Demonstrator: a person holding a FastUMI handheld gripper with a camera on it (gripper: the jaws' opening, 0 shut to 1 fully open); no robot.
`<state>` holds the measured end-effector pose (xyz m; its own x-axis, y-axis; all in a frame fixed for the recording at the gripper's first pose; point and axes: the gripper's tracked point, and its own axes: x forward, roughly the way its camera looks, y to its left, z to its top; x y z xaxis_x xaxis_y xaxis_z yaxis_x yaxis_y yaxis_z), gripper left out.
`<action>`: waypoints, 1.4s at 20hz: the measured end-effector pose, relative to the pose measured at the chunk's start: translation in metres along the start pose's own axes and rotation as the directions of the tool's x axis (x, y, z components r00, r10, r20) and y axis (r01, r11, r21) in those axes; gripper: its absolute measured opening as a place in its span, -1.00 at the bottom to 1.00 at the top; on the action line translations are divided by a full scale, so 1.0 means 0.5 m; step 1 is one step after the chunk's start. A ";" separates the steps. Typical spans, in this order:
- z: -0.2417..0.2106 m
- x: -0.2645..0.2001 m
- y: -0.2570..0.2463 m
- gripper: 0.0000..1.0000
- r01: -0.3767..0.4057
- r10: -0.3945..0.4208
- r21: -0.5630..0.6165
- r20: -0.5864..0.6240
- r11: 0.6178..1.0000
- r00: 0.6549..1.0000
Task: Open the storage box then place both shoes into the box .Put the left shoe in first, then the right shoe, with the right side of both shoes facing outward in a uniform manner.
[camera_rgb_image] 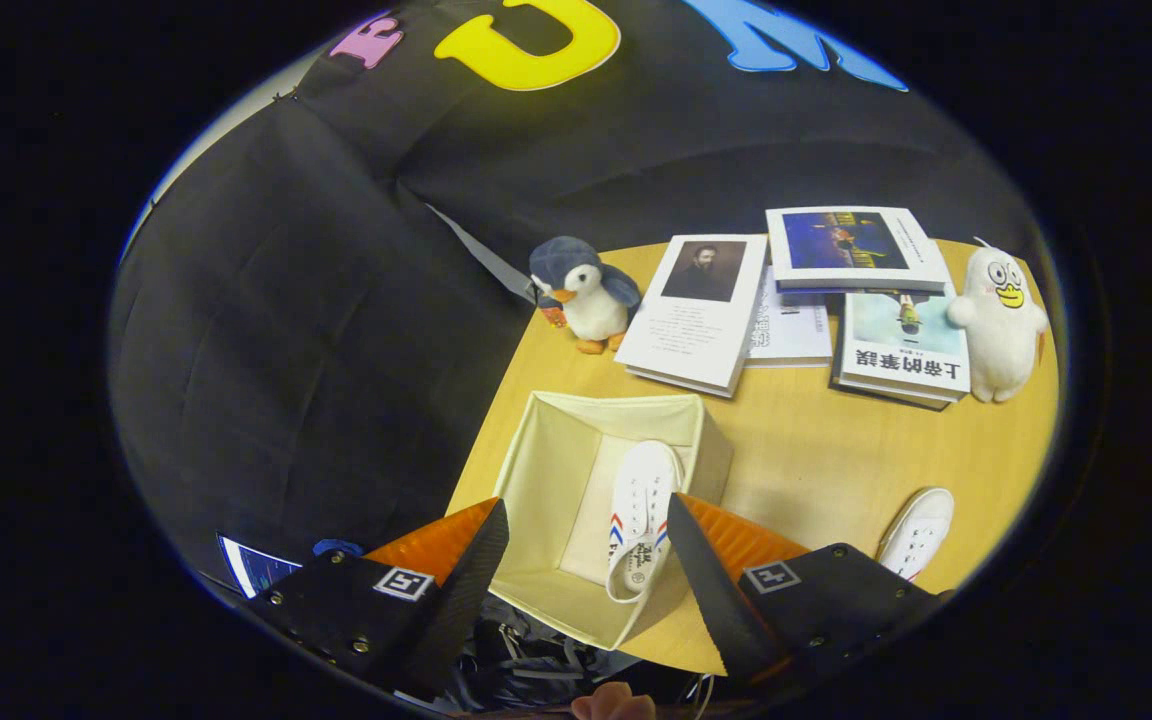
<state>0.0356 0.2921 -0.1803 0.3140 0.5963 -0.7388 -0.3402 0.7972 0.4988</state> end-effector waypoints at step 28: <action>-0.334 -0.152 -0.593 0.69 0.388 -0.340 0.240 -0.217 0.890 0.915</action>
<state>-0.0354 -0.0056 -0.3478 0.2108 0.2536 -0.9440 0.0320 0.9635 0.2660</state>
